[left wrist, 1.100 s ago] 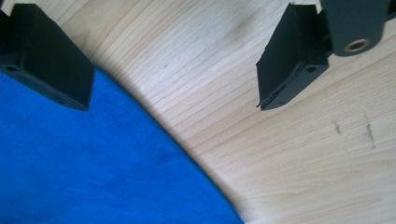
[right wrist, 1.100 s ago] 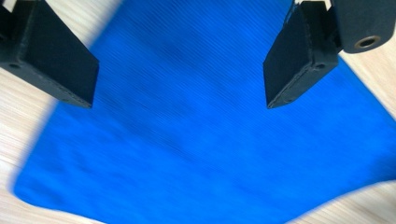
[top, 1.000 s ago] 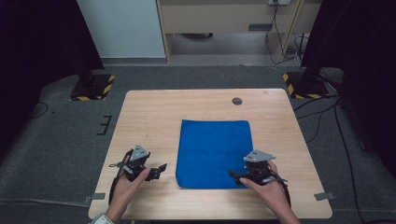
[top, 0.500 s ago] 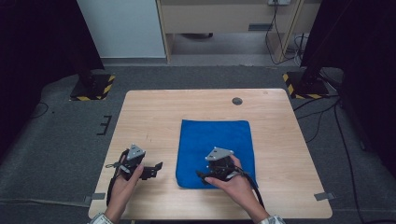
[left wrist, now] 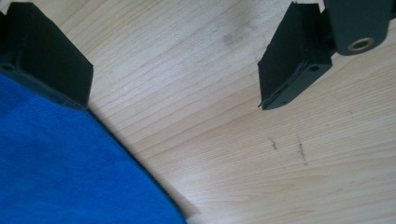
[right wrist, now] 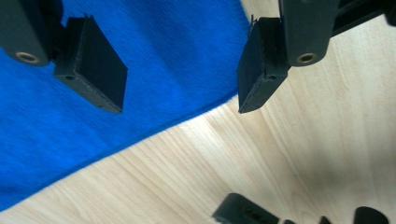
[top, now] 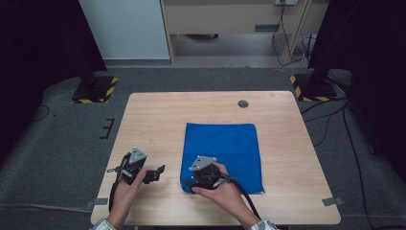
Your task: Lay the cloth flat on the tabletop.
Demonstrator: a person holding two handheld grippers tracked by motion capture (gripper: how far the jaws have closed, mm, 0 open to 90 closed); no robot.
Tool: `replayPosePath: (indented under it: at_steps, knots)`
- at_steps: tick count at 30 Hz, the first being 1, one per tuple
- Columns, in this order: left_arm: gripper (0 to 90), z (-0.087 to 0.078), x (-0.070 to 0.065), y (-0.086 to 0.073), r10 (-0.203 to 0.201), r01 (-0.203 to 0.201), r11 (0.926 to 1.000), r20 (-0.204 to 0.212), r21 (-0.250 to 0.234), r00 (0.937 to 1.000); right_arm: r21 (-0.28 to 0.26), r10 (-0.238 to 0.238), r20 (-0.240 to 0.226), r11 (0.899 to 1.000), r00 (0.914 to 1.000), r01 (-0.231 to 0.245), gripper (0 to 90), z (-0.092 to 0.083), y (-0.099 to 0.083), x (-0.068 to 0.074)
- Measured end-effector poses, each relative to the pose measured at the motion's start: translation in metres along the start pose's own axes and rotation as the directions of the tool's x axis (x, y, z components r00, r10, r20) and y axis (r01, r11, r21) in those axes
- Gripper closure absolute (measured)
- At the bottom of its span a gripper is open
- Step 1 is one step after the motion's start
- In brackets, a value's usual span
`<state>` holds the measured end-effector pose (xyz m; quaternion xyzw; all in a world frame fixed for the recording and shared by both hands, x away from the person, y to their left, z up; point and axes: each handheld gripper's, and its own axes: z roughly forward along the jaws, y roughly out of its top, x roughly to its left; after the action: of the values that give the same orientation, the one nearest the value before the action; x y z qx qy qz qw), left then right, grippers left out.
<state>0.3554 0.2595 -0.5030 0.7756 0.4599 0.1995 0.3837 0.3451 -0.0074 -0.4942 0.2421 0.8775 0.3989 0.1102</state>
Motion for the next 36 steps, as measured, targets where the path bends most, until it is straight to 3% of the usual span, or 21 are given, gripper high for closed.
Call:
replayPosePath:
  at_steps: [5, 12, 15, 19, 22, 25, 27, 29, 36]
  knots:
    - [9.4, 0.000, 0.001, 0.000, -0.004, 0.004, 1.0000, -0.010, -0.001, 0.9999, 0.001, -0.006, -0.015, 1.000, 0.9999, 0.006, 35.5, 0.004, 0.001, 0.005]
    - [9.4, 0.000, 0.001, 0.000, 0.000, 0.000, 1.0000, -0.008, -0.006, 1.0000, -0.009, -0.040, -0.057, 0.999, 0.9976, 0.039, 51.9, 0.006, 0.001, 0.016]
    - [9.4, 0.000, 0.000, 0.000, 0.000, 0.000, 1.0000, -0.008, -0.004, 1.0000, -0.007, -0.045, -0.072, 0.999, 0.9964, 0.045, 48.6, 0.009, 0.002, 0.021]
    - [9.4, 0.000, 0.000, 0.001, 0.003, -0.003, 1.0000, -0.010, -0.004, 0.9999, 0.013, -0.050, -0.060, 0.999, 0.9970, 0.051, 36.8, 0.017, 0.001, 0.028]
    - [9.4, 0.001, 0.000, 0.002, 0.000, 0.000, 1.0000, -0.011, -0.007, 0.9999, 0.033, -0.051, -0.057, 0.998, 0.9971, 0.053, 37.1, 0.023, -0.002, 0.032]
    - [9.4, 0.001, 0.000, 0.004, -0.007, 0.007, 1.0000, 0.001, -0.002, 1.0000, 0.066, -0.062, -0.035, 0.996, 0.9975, 0.064, 56.9, 0.027, -0.004, 0.033]
    - [9.6, 0.000, 0.001, 0.006, -0.013, 0.013, 0.9999, 0.004, 0.000, 0.9999, 0.089, -0.057, -0.045, 0.994, 0.9974, 0.061, 75.2, 0.028, -0.005, 0.031]
    - [9.8, 0.001, 0.002, 0.012, -0.005, 0.005, 1.0000, 0.011, -0.007, 0.9999, 0.094, -0.041, -0.059, 0.995, 0.9974, 0.046, 82.5, 0.027, -0.006, 0.029]
    - [12.4, 0.029, 0.010, 0.053, 0.026, -0.026, 0.9996, 0.044, 0.003, 0.9987, 0.054, -0.023, -0.102, 0.998, 0.9945, 0.029, 86.1, 0.020, -0.005, 0.034]
